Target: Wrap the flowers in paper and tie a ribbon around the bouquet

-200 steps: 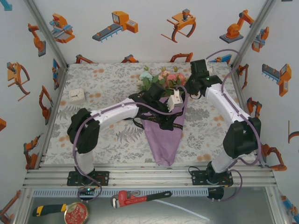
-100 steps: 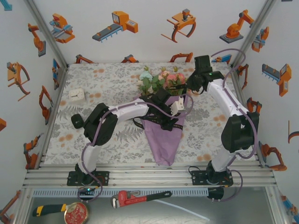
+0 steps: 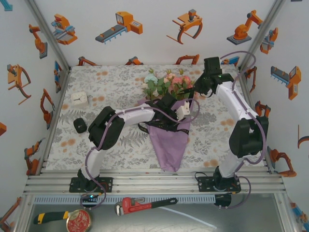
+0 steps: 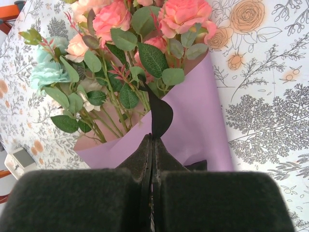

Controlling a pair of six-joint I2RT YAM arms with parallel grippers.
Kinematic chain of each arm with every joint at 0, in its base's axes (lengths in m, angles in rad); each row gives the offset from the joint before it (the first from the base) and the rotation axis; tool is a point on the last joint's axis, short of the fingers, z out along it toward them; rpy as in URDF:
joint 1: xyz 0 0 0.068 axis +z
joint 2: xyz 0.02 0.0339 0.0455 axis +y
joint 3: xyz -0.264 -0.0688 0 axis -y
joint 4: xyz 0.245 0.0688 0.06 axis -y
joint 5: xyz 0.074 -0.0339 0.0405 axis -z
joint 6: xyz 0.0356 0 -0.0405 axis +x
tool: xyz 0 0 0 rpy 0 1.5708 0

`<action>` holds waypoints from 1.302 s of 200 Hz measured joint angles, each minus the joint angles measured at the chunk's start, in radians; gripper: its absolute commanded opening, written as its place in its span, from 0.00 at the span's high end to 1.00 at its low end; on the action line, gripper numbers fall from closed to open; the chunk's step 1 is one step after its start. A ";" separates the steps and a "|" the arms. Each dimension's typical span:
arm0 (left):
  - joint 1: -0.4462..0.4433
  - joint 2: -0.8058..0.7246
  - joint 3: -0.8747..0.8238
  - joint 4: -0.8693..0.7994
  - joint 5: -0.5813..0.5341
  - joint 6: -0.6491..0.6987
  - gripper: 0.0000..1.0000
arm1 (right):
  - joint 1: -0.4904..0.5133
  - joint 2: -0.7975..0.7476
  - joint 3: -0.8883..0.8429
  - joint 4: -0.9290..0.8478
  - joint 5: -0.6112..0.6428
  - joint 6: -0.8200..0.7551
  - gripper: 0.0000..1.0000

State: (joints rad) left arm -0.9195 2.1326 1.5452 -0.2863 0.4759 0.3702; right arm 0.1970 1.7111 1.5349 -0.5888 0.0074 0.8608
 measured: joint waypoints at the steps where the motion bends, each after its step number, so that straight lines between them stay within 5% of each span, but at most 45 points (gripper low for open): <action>1: 0.000 0.000 0.000 0.001 0.000 -0.001 1.00 | 0.000 0.000 0.000 0.000 0.000 0.000 1.00; 135: 0.080 -0.147 -0.068 0.172 0.074 -0.171 1.00 | 0.059 0.039 -0.330 0.077 -0.422 -0.084 1.00; 181: 0.084 -0.146 -0.068 0.177 0.094 -0.194 1.00 | 0.077 0.044 -0.338 -0.001 -0.524 -0.253 0.73; 260: 0.104 -0.122 -0.068 0.235 0.121 -0.277 1.00 | 0.042 0.001 -0.297 -0.066 -0.542 -0.328 0.74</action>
State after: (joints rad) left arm -0.8158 2.0102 1.4769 -0.0509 0.5964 0.0937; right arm 0.2394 1.7123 1.2377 -0.6552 -0.5346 0.5323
